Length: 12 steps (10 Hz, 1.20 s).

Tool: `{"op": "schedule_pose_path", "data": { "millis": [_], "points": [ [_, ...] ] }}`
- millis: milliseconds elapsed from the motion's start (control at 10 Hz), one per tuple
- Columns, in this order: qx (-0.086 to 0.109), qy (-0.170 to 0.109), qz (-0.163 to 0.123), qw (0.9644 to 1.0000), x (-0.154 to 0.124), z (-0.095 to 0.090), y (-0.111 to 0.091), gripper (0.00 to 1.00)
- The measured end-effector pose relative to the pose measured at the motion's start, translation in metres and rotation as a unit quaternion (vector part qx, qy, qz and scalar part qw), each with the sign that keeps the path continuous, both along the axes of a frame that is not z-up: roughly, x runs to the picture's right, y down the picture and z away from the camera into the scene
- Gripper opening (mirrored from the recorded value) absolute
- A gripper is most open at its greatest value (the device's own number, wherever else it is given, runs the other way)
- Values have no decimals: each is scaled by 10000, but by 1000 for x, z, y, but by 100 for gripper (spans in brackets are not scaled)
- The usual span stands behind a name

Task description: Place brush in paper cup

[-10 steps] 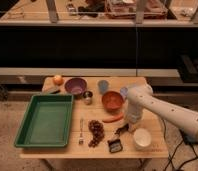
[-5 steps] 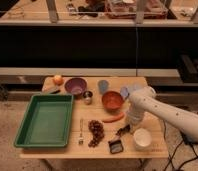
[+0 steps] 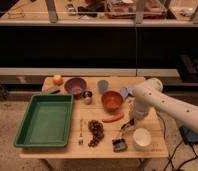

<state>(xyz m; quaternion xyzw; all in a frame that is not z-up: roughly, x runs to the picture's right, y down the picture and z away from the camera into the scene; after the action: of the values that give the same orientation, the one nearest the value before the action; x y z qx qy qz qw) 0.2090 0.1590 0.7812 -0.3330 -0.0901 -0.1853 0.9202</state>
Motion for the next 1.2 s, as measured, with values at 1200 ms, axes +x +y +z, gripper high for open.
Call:
{"op": "schedule_pose_path", "data": {
  "millis": [1200],
  "points": [
    [-234,-135,734,9969,16,-49,-78,0]
  ]
}}
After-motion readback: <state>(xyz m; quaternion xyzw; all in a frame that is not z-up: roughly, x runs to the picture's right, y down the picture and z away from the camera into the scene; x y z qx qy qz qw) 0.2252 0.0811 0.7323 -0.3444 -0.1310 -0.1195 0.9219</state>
